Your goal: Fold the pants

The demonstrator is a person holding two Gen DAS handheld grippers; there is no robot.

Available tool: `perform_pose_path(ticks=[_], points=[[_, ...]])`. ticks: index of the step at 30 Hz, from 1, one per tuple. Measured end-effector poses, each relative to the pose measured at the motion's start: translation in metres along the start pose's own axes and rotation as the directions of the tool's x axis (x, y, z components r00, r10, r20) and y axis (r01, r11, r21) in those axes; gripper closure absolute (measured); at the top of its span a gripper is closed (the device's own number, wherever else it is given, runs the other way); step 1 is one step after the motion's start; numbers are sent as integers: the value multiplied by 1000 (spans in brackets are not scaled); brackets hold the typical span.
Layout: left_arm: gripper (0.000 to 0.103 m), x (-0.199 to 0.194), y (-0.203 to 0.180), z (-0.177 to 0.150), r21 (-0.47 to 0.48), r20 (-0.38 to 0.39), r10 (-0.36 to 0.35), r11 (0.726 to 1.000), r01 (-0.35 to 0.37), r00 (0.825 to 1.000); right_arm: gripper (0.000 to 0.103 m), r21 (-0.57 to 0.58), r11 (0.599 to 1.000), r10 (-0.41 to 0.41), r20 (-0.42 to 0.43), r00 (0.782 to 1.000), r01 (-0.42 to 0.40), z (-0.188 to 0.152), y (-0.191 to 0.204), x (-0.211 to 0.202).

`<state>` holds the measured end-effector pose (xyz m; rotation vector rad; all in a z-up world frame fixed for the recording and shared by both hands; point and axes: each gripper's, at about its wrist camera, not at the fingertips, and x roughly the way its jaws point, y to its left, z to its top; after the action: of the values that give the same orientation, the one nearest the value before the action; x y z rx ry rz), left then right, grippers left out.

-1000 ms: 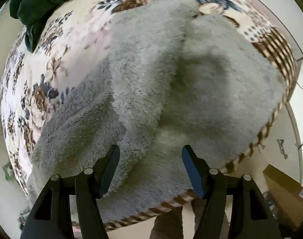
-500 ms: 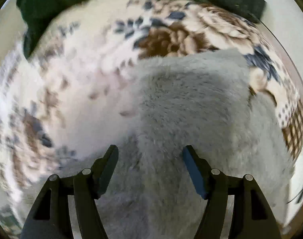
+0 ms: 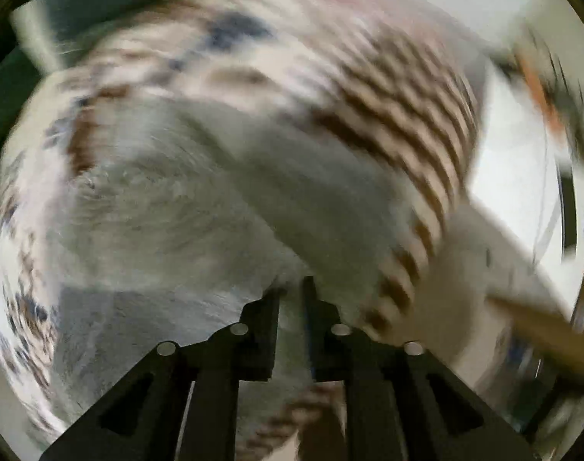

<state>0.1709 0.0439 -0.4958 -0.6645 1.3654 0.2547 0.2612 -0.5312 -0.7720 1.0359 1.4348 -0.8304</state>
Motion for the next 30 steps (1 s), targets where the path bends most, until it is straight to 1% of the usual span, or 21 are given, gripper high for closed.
perform_pose_path(ticks=[1, 2, 4, 5, 7, 8, 9, 13, 14, 15, 16, 17, 18, 19, 20, 22, 24, 28, 30], points=[[8, 2, 2, 1, -6, -5, 5, 1000, -6, 1000, 82, 19, 1000, 22, -7, 1000, -22, -4, -8, 3], [8, 4, 4, 2, -13, -7, 9, 1000, -9, 1000, 66, 31, 998, 60, 0, 998, -60, -8, -11, 3], [7, 4, 10, 6, -37, 2, 6, 999, -6, 1000, 52, 25, 983, 179, 34, 983, -180, -17, -8, -2], [7, 4, 13, 8, -48, 7, 11, 999, -10, 1000, 51, 4, 977, 213, 53, 976, -213, -21, -3, -6], [7, 4, 21, 16, -73, 19, 14, 997, -13, 1000, 49, -35, 971, 238, 54, 970, -236, -27, 9, -6], [7, 4, 26, 20, -89, 25, 18, 996, -16, 1000, 48, -64, 972, 230, 36, 973, -227, -29, 20, -1], [7, 5, 33, 25, -107, 35, 32, 994, -28, 999, 48, -85, 977, 198, 22, 980, -196, -31, 29, 5], [7, 16, 51, 41, -147, 51, 93, 986, -84, 994, 48, -147, 977, 148, -55, 987, -154, -44, 62, 38], [7, 19, 56, 44, -161, 59, 102, 983, -91, 993, 51, -162, 976, 136, -53, 989, -143, -48, 67, 44], [7, 21, 60, 46, -178, 62, 119, 978, -106, 991, 54, -195, 975, 104, -28, 994, -108, -52, 77, 46], [7, 24, 65, 49, -204, 66, 131, 972, -115, 989, 64, -211, 974, 89, -7, 996, -88, -64, 81, 47], [12, 27, 69, 49, -219, 69, 124, 970, -106, 990, 82, -229, 971, 77, 19, 997, -70, -69, 87, 44], [32, 29, 72, 50, -230, 68, 111, 969, -93, 991, 92, -249, 966, 87, 41, 995, -74, -73, 93, 39], [48, 31, 76, 49, -237, 69, 77, 970, -59, 995, 93, -258, 964, 87, 58, 994, -70, -76, 97, 34], [71, 31, 77, 49, -237, 74, 64, 970, -44, 995, 94, -269, 961, 87, 84, 993, -62, -80, 99, 27], [81, 24, 77, 46, -218, 110, 42, 976, -17, 993, 95, -293, 954, 99, 115, 988, -61, -88, 101, 9], [85, 17, 80, 46, -208, 131, 34, 978, -6, 991, 95, -295, 953, 108, 124, 986, -67, -92, 98, -9], [87, 0, 86, 48, -211, 143, 16, 977, 14, 990, 96, -279, 956, 120, 109, 987, -86, -97, 76, -40], [89, -5, 86, 50, -206, 151, 38, 979, -7, 988, 96, -282, 956, 109, 96, 989, -78, -96, 58, -46]])
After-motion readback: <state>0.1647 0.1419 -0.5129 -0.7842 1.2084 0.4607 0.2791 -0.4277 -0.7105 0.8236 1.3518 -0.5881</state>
